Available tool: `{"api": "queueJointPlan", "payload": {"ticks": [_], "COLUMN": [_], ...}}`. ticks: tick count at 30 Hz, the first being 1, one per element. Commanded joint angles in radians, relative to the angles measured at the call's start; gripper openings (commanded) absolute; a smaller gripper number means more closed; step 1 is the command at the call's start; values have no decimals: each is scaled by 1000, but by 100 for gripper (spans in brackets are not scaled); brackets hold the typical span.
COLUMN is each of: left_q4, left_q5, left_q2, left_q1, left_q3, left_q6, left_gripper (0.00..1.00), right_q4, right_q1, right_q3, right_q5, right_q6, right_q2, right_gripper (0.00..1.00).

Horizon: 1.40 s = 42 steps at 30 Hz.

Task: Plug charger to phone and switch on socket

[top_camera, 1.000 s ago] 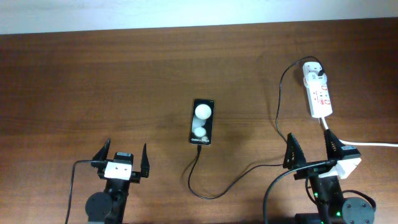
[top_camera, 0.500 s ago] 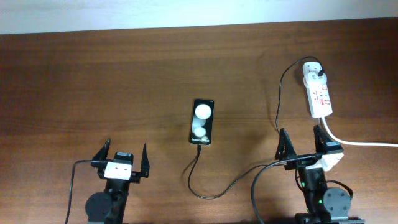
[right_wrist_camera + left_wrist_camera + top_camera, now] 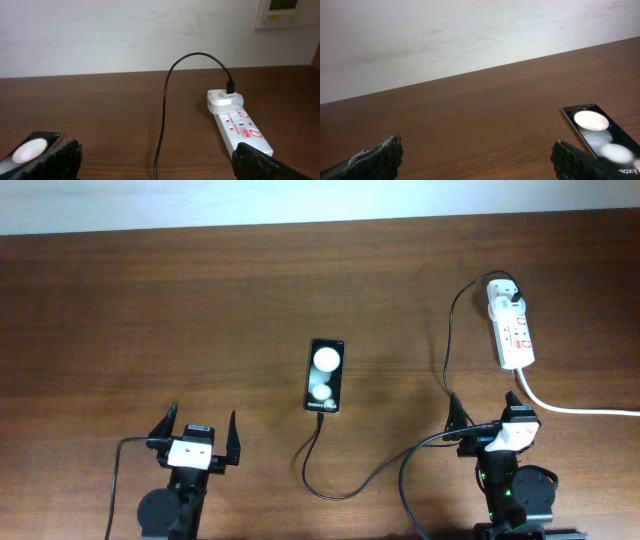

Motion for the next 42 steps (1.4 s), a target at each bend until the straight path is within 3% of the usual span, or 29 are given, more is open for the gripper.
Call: {"api": "queueJointPlan", "payload": {"ticks": [1, 42], "left_q4": [-3, -3], "left_q5": [11, 11], "left_q2": [-5, -5], "left_q1": [8, 8], "left_q3": [-4, -4], "left_q6": [13, 13], "left_gripper": [99, 99], "right_q4": [-7, -6], "right_q1": [14, 31], "right_q3": [-5, -5], "right_q5": [12, 13], "right_q6": [-37, -37], "right_q2": [-10, -10], "right_gripper": [99, 99]}}
